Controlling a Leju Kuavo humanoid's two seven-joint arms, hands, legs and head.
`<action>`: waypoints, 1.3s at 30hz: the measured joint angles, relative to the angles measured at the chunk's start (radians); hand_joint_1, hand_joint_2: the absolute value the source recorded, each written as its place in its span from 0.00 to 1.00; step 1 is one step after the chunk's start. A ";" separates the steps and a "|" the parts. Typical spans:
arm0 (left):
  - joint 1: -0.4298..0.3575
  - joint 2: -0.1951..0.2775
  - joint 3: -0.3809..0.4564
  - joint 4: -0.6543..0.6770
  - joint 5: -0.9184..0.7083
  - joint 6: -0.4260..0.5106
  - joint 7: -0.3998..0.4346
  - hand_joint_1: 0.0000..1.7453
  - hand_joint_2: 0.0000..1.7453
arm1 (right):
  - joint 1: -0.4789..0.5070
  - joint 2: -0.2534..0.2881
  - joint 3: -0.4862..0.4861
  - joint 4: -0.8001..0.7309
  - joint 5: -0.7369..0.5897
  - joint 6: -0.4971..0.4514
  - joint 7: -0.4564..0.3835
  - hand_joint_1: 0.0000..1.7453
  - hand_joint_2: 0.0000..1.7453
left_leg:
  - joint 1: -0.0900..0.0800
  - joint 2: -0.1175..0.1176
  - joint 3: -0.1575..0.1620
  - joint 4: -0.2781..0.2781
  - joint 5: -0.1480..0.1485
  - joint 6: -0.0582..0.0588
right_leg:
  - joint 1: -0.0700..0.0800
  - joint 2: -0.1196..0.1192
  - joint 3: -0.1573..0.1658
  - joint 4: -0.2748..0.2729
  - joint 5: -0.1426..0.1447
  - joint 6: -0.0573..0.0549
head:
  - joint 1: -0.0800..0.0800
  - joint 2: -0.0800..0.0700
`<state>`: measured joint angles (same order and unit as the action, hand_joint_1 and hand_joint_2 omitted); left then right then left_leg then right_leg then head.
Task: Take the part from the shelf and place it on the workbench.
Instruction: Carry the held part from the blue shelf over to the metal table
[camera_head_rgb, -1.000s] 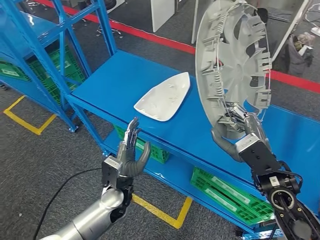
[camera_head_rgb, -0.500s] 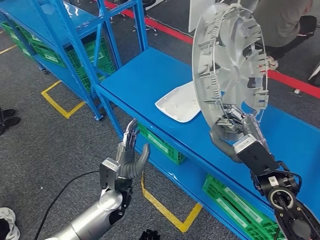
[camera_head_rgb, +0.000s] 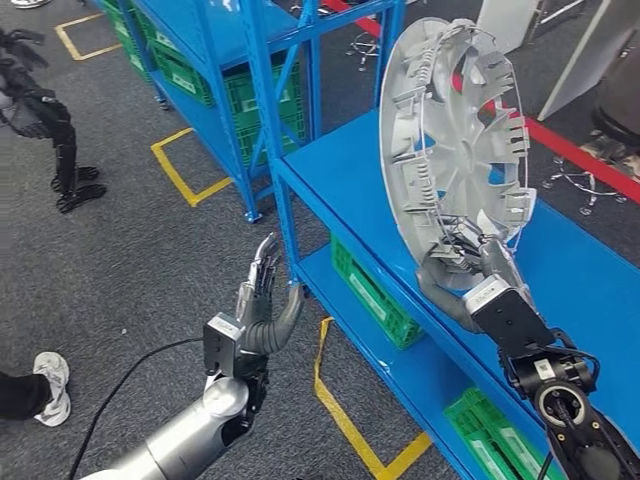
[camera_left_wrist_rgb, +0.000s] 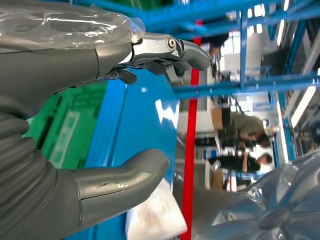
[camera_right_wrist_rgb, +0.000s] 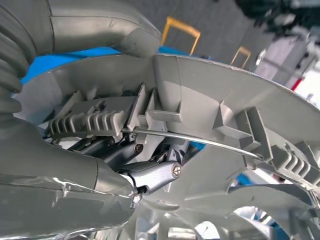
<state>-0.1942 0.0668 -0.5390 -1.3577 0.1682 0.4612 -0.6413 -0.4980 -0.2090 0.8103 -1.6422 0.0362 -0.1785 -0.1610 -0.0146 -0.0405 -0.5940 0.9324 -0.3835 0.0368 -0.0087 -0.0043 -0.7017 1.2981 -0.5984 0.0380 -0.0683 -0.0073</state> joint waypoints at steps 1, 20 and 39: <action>0.000 0.000 0.000 0.000 0.000 0.000 0.000 0.00 1.00 | 0.000 0.000 0.000 0.000 0.000 0.000 0.000 1.00 1.00 | 0.000 0.000 0.000 0.000 0.000 0.000 | 0.000 0.000 0.000 0.000 0.000 0.000 | 0.000 0.000; 0.000 0.000 0.000 0.000 0.000 0.000 0.000 0.00 1.00 | 0.000 0.000 0.000 0.000 0.000 0.000 0.000 1.00 1.00 | 0.000 0.000 0.000 0.000 0.000 0.000 | 0.000 0.000 0.000 0.000 0.000 0.000 | 0.000 0.000; 0.000 0.000 0.000 0.000 0.000 0.000 0.000 0.00 1.00 | 0.000 0.000 0.000 0.000 0.000 0.000 0.000 1.00 1.00 | 0.000 0.000 0.000 0.000 0.000 0.000 | 0.000 0.000 0.000 0.000 0.000 0.000 | 0.000 0.000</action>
<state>-0.1942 0.0668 -0.5390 -1.3577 0.1682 0.4612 -0.6413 -0.4980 -0.2090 0.8103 -1.6422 0.0362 -0.1785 -0.1610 -0.0146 -0.0405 -0.5940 0.9324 -0.3835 0.0368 -0.0087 -0.0043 -0.7017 1.2981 -0.5984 0.0380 -0.0683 -0.0073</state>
